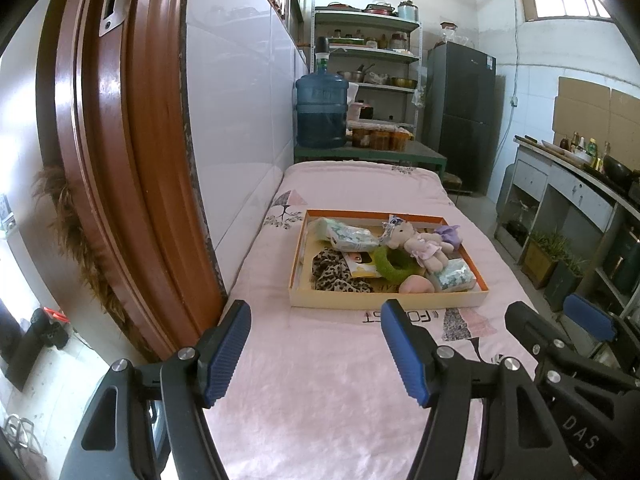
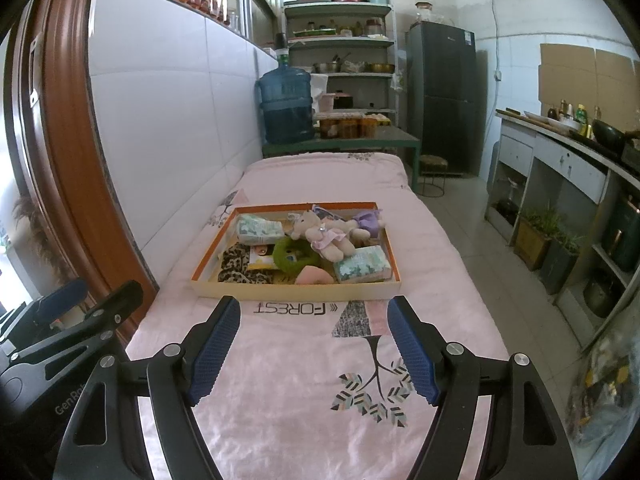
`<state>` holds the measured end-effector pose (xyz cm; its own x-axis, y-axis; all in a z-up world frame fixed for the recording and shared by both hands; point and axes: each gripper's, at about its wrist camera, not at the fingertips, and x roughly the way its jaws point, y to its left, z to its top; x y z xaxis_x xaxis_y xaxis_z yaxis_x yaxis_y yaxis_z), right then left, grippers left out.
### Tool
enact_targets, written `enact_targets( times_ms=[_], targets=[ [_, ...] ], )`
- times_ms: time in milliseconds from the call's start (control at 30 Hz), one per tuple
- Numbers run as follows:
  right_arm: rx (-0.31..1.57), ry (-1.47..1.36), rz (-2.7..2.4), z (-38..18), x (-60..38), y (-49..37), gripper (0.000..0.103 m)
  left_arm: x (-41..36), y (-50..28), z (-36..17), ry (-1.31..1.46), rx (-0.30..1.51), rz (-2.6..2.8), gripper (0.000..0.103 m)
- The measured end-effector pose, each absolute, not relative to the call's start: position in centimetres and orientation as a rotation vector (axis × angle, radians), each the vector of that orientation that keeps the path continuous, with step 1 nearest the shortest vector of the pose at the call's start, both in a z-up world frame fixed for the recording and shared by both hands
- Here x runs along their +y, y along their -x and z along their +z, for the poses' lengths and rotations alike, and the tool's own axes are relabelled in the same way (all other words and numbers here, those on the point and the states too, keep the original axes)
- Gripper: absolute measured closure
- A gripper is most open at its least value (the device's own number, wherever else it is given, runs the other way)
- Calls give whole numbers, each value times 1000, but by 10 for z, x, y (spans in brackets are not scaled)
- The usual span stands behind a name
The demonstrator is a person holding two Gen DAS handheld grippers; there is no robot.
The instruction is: Organize soft objects
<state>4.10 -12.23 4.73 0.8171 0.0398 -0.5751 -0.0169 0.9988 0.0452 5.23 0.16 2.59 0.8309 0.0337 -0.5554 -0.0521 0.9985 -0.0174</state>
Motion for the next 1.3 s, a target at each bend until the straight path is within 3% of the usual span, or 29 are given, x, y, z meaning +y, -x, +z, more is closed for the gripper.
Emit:
enact_targets(
  times_ms=[1300],
  targets=[
    [617,-34,32,40,-120,-41,26,3,-53,24,29,587,48,36]
  ],
)
